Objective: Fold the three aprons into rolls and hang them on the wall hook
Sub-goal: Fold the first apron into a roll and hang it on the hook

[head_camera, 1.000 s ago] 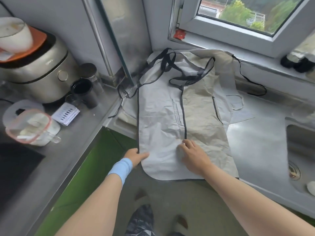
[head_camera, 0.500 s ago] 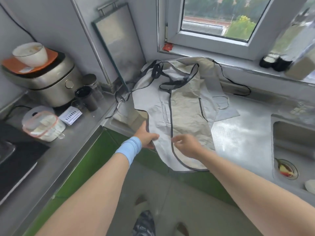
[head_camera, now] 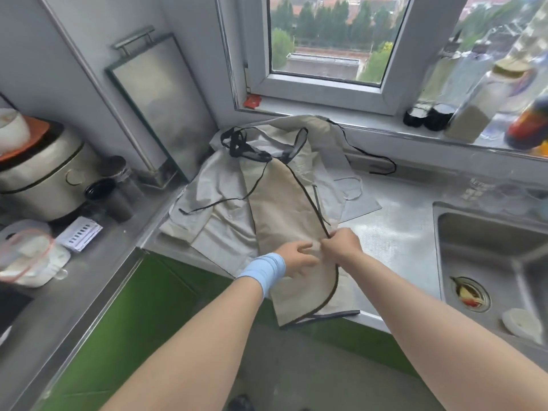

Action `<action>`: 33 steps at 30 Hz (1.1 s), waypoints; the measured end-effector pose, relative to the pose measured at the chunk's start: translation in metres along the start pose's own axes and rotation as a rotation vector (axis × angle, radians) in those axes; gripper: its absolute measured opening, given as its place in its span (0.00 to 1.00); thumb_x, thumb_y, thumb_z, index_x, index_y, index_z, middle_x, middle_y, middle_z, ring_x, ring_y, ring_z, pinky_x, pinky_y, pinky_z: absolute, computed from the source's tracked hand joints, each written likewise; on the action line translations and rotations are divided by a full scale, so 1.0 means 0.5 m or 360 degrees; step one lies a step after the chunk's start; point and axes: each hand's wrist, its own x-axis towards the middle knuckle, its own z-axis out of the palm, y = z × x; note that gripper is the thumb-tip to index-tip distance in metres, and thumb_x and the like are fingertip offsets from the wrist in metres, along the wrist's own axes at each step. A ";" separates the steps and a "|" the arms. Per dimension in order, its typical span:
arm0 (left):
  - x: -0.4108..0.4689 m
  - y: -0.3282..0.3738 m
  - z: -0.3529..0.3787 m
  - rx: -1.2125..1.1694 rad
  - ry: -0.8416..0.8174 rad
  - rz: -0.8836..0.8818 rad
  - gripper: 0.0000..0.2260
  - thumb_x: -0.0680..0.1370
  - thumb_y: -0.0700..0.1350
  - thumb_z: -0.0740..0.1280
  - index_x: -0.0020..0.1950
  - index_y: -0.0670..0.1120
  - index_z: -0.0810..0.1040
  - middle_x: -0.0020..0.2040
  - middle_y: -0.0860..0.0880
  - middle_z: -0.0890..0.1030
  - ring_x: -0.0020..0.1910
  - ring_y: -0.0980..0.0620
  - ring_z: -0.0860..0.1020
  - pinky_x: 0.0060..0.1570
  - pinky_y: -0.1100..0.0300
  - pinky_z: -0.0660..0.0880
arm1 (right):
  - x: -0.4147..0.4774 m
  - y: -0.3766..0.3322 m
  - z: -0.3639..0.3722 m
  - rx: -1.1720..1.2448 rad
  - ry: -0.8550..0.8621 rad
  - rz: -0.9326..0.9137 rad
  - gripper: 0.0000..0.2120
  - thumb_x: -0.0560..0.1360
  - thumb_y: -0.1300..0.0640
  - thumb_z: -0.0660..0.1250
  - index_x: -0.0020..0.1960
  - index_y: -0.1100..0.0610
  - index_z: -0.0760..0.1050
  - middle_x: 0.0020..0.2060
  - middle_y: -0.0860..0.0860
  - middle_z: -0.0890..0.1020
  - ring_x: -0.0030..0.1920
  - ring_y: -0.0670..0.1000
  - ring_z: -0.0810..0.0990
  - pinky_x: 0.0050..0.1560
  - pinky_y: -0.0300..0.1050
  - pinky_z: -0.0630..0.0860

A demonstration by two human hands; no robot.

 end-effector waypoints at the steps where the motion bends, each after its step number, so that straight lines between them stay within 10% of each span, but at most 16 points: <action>1: 0.012 -0.008 -0.001 0.0043 0.0102 0.0015 0.24 0.76 0.43 0.68 0.72 0.50 0.70 0.58 0.49 0.78 0.42 0.51 0.80 0.41 0.65 0.75 | 0.010 0.020 0.002 -0.0111 0.0015 -0.0021 0.05 0.70 0.59 0.63 0.37 0.57 0.76 0.37 0.56 0.80 0.41 0.59 0.80 0.38 0.45 0.75; 7: 0.090 -0.057 -0.038 0.1128 0.0444 0.0057 0.22 0.78 0.44 0.61 0.72 0.54 0.69 0.72 0.48 0.67 0.72 0.46 0.63 0.69 0.54 0.64 | 0.024 0.101 0.038 -0.1049 0.0159 -0.0539 0.35 0.70 0.64 0.64 0.74 0.50 0.58 0.69 0.56 0.65 0.67 0.58 0.68 0.54 0.49 0.72; 11: 0.136 -0.081 -0.019 0.1503 0.0330 -0.0144 0.31 0.78 0.55 0.64 0.77 0.59 0.53 0.79 0.49 0.44 0.77 0.43 0.45 0.73 0.45 0.55 | 0.040 0.135 0.062 -0.1190 -0.0383 -0.0664 0.38 0.72 0.57 0.62 0.76 0.40 0.49 0.78 0.53 0.39 0.78 0.56 0.40 0.68 0.61 0.64; 15: 0.160 -0.099 -0.013 0.1634 0.0183 -0.0250 0.35 0.76 0.59 0.65 0.77 0.60 0.50 0.79 0.49 0.41 0.78 0.42 0.41 0.73 0.43 0.50 | 0.028 0.145 0.078 -0.1243 -0.0474 -0.0618 0.33 0.70 0.51 0.60 0.74 0.43 0.55 0.78 0.55 0.50 0.76 0.59 0.50 0.67 0.59 0.66; 21: 0.161 -0.071 -0.101 0.1764 0.0198 -0.0062 0.17 0.76 0.57 0.62 0.64 0.61 0.74 0.68 0.50 0.69 0.69 0.46 0.66 0.66 0.50 0.62 | 0.032 0.085 0.066 -0.1305 -0.0427 -0.0831 0.15 0.75 0.48 0.57 0.59 0.48 0.75 0.56 0.51 0.75 0.54 0.55 0.77 0.56 0.51 0.69; 33: 0.293 0.034 -0.328 0.1360 0.0167 0.0172 0.16 0.77 0.47 0.62 0.64 0.55 0.76 0.63 0.53 0.77 0.64 0.50 0.74 0.64 0.56 0.71 | 0.268 -0.189 0.072 -0.1375 0.0185 -0.1311 0.17 0.71 0.62 0.62 0.59 0.54 0.75 0.61 0.54 0.74 0.59 0.58 0.74 0.52 0.51 0.71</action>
